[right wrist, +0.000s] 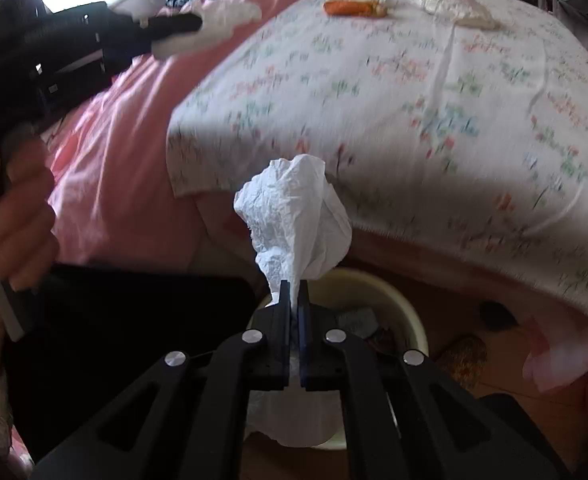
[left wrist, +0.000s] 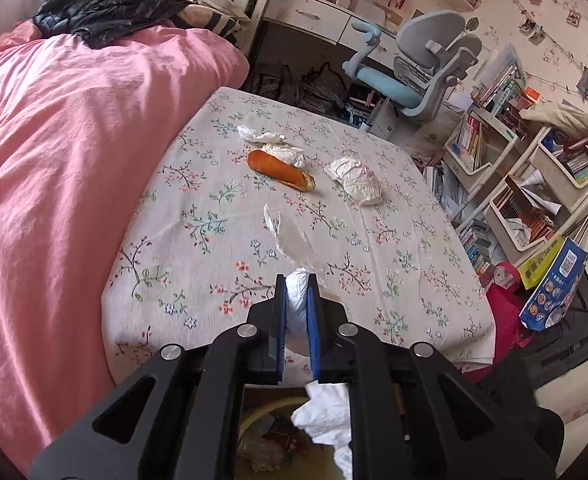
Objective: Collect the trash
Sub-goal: 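Carry both tissues over the yellow bin and open both tools to drop them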
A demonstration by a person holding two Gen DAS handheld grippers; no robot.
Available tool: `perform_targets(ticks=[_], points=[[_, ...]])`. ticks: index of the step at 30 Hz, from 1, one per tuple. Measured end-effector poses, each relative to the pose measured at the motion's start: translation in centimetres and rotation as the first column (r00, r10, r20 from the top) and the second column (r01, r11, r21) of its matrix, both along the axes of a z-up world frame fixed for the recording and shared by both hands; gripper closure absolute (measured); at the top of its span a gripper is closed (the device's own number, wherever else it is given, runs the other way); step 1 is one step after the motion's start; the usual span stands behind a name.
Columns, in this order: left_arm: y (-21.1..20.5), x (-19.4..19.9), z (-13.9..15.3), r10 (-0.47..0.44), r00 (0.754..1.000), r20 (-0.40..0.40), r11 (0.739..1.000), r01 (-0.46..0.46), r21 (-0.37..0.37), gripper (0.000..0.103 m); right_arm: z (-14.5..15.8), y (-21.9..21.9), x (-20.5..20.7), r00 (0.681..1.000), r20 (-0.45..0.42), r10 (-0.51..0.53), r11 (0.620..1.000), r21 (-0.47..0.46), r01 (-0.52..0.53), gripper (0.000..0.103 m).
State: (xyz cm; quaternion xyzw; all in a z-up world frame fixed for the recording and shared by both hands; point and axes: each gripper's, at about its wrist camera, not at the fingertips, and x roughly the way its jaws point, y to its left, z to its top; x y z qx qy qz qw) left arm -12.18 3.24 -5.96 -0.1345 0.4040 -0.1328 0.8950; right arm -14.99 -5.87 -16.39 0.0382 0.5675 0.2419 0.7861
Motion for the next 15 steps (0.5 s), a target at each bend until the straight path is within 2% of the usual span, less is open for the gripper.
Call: perform_targets(ticks=[1,3,5,6,8,10,13,15], points=[[-0.2,-0.4,-0.1,-0.005,1.000,-0.002,1.000,0.005,0.005,0.094,-1.0,0.6,-0.4,0.999,-0.031,0.023,0.999,-0.030,-0.024,0.097],[-0.7,-1.3,-0.3,-0.018,1.000,-0.007,1.000,0.018,0.018,0.094,-2.9,1.6,-0.9,0.995,-0.081,0.062,0.990,-0.124,-0.071,0.086],[-1.2,-2.1,-0.7,-0.034,0.999,-0.018,0.999,0.034,0.030,0.094,-3.6,1.6,-1.1,0.996,-0.075,0.048,0.977,-0.202,-0.062,0.058],[-1.5,-2.4,-1.0,-0.043,0.999,-0.027,0.998,0.044,0.041,0.094,-3.4,1.2,-0.9,0.998,-0.062,0.021,0.978,-0.204,-0.033,0.054],[-2.3,-3.2,-1.7,-0.067,0.996,-0.052,0.995,0.070,0.069,0.094,-2.2,-0.5,-0.5,0.997,-0.015,-0.070,0.982,-0.180,0.066,0.049],[-3.4,-4.1,-2.5,-0.102,0.991,-0.082,0.989,0.110,0.102,0.094,-0.5,-2.9,0.0,0.982,0.042,-0.184,0.975,-0.122,0.187,0.046],[-5.3,-5.5,-4.1,-0.163,0.977,-0.140,0.969,0.185,0.162,0.094,3.0,-6.4,0.1,0.930,0.151,-0.336,0.940,-0.002,0.340,0.040],[-6.9,-6.5,-5.8,-0.219,0.951,-0.218,0.943,0.264,0.204,0.094,5.8,-8.2,0.1,0.888,0.233,-0.397,0.917,0.048,0.397,0.036]])
